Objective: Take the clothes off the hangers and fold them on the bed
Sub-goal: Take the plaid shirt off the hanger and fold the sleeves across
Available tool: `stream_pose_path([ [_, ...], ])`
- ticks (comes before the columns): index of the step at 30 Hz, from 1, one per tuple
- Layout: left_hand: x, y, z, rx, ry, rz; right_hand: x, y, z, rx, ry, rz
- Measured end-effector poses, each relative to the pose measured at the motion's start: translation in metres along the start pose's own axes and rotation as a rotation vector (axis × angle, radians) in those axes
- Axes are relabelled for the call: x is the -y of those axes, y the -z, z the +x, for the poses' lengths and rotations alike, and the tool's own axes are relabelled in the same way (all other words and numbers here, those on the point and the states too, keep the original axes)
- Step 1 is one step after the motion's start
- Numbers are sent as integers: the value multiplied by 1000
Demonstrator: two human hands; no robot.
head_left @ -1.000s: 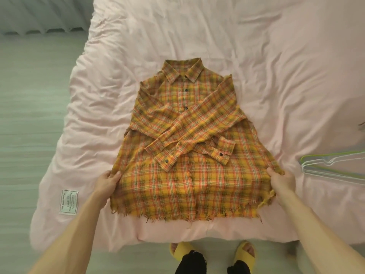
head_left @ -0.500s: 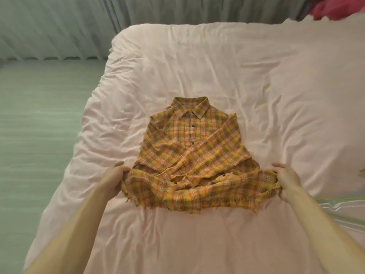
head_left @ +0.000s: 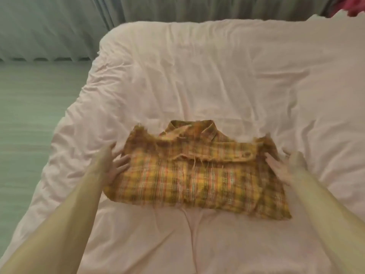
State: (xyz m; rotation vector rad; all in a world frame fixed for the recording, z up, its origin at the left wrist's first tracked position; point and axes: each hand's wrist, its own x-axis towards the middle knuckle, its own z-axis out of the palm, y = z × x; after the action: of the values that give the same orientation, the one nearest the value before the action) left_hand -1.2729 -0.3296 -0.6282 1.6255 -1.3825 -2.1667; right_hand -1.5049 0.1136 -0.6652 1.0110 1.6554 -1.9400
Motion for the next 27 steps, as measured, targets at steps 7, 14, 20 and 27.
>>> stream_pose_path([
  [7,38,-7,54,-250,-239,899,-65,-21,3,-259,452,-857],
  [14,13,-18,56,-287,-390,1081,-40,-41,2,-299,587,-1176],
  [20,-6,-65,69,16,-762,1565,-27,-96,-1,159,889,-1806],
  [27,-24,-88,92,-38,-858,1266,-31,-142,7,90,1040,-1236],
])
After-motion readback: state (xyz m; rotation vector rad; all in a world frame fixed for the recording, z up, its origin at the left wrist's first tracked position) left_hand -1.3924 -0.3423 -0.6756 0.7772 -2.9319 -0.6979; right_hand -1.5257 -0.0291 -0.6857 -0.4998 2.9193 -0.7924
